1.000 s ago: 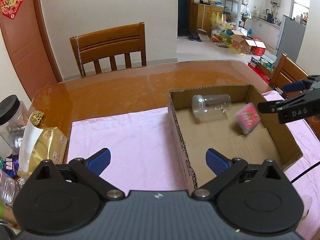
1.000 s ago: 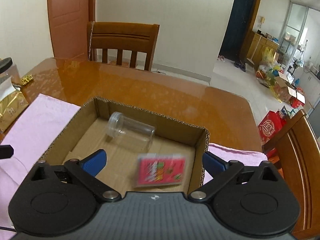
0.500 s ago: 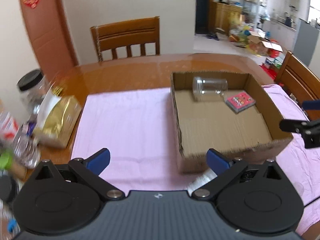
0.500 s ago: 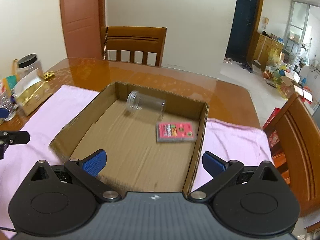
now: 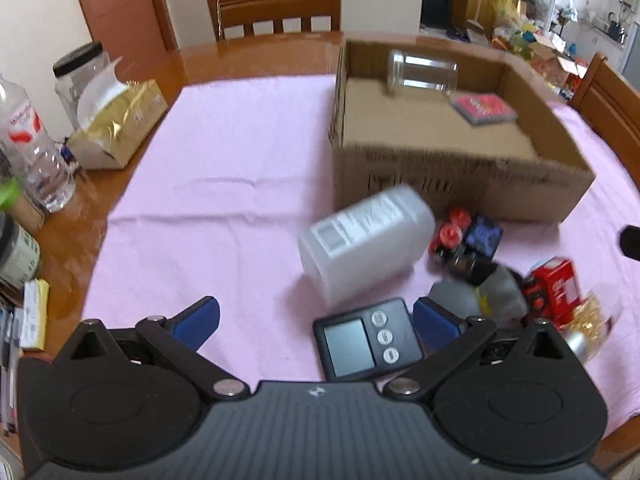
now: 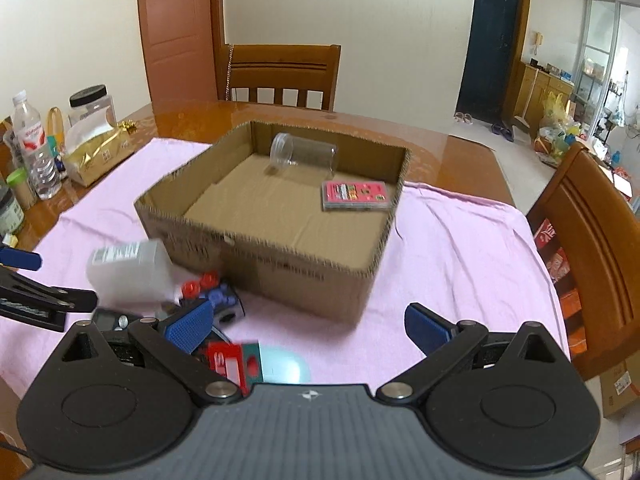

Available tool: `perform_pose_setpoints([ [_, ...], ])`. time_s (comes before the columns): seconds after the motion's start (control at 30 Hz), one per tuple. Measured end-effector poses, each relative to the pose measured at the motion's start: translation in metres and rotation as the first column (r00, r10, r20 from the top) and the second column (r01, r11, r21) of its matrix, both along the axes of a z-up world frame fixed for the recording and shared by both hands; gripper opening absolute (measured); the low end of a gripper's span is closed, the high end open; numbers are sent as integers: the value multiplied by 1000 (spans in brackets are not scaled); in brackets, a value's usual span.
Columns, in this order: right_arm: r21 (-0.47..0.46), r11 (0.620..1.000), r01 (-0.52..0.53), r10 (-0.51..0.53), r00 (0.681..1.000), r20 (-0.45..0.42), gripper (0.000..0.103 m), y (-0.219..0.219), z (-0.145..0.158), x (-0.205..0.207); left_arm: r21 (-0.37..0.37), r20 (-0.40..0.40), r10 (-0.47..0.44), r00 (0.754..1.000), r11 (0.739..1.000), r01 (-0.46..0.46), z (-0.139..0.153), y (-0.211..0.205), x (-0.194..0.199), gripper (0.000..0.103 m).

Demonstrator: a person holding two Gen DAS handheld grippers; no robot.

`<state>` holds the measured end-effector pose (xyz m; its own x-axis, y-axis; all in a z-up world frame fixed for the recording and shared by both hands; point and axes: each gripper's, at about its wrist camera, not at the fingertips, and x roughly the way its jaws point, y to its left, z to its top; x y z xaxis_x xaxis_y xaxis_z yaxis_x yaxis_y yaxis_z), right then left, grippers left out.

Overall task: Organize rigid objects
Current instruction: 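Grasp the black digital timer with the left tool while the right tool approaches the capsule bottle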

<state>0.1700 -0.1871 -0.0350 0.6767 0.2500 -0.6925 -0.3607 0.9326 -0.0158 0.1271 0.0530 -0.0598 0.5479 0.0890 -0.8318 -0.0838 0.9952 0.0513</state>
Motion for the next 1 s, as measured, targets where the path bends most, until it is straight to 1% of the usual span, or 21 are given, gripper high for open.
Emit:
perform_pose_setpoints([
  [0.1, -1, 1000, 21, -21, 1000, -20, 103, -3, -7, -10, -3, -2, -8, 1000, 1000, 8, -15, -6, -2, 102],
  [0.2, -1, 999, 40, -40, 998, -54, 103, -4, -15, -15, -24, -13, -3, 1000, 1000, 3, -30, -8, 2, 102],
  [0.27, -8, 999, 52, -53, 997, -61, 103, -4, -17, -17, -50, -26, -5, 1000, 999, 4, -39, -8, 4, 102],
  [0.53, -16, 997, 77, -78, 993, -84, 103, -4, -20, -26, -88, -23, 6, 1000, 996, -8, -53, -4, 12, 102],
  [0.57, -17, 997, 78, -79, 993, -87, 103, -3, -21, -26, -103, -26, 7, 1000, 995, -10, -55, -2, 13, 102],
  [0.6, -19, 997, 78, -80, 993, -88, 103, -3, -21, -27, -107, -14, 11, 1000, 994, -13, -55, -1, 12, 102],
  [0.73, -29, 997, 74, -76, 991, -107, 103, -1, -24, -28, -66, -31, -29, 999, 997, 27, -56, -4, 10, 103],
  [0.8, -37, 997, 65, -69, 991, -119, 103, -1, -26, -29, -44, -38, -34, 999, 999, 33, -57, -1, 6, 102],
  [0.87, -49, 998, 49, -54, 990, -126, 103, 0, -28, -32, -51, -45, -23, 999, 998, 20, -56, 6, 2, 102],
  [1.0, -55, 998, 22, -30, 987, -161, 103, -3, -36, -38, -49, -36, -18, 999, 999, 16, -57, 15, -4, 102],
])
